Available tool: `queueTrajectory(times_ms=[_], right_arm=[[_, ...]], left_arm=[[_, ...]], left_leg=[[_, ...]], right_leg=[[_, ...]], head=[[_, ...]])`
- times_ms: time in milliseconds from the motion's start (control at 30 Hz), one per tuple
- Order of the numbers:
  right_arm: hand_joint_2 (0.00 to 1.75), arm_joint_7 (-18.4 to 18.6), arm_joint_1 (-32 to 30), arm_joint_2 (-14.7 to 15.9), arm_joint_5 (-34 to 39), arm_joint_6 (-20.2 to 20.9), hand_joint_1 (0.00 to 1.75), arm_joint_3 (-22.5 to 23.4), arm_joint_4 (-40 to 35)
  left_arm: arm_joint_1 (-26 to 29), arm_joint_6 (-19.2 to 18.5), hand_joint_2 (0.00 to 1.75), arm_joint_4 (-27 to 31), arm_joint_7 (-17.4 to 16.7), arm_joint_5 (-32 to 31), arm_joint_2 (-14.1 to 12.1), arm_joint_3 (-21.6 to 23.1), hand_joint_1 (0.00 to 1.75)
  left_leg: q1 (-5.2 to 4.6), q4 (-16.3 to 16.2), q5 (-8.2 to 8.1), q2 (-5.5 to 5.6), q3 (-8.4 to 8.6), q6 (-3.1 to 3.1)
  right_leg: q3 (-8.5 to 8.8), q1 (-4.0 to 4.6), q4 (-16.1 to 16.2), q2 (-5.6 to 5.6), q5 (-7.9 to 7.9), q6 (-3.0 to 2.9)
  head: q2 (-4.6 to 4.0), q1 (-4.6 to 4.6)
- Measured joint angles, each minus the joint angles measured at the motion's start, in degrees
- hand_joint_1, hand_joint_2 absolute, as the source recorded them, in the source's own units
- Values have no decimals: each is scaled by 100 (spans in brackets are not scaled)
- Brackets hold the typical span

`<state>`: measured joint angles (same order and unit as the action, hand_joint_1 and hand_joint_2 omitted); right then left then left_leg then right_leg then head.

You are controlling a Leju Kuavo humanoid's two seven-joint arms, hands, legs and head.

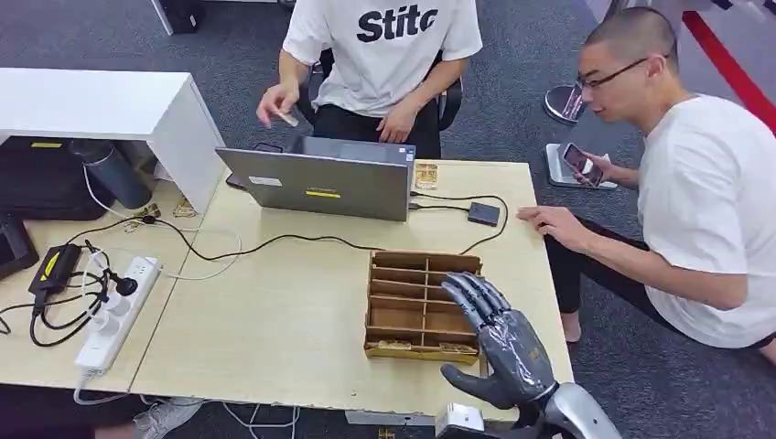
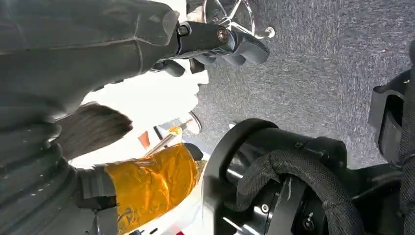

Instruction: Pass the card to the sensor for recognition and then transmit it.

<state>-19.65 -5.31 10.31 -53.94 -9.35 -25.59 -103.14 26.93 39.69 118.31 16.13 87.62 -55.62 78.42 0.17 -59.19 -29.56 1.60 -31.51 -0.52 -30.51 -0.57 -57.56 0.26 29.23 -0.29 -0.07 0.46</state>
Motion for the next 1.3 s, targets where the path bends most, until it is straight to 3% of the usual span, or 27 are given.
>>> queueTrajectory(times_ms=[400, 733, 1300], right_arm=[[175, 347, 47, 553, -842, -678, 0, -444, 378], [175, 721, 132, 654, -1520, -999, 0, -737, 735], [175, 894, 310, 660, -1686, -1034, 0, -1017, 1287]], left_arm=[[-123, 0, 175, 50, 2, 0, -59, 144, 0], [-257, 2, 175, 50, -7, 0, -61, 278, 0], [-375, 2, 175, 50, -55, 0, -77, 341, 0]], left_leg=[[-1, 0, 0, 0, 0, 0], [0, 0, 0, -1, 1, 0], [-1, 0, 0, 0, 0, 0]], right_leg=[[-1, 0, 0, 0, 0, 0], [0, 0, 0, 0, 0, 0], [-1, 0, 0, 0, 0, 0]], head=[[0, -2], [0, -2], [0, -2]])
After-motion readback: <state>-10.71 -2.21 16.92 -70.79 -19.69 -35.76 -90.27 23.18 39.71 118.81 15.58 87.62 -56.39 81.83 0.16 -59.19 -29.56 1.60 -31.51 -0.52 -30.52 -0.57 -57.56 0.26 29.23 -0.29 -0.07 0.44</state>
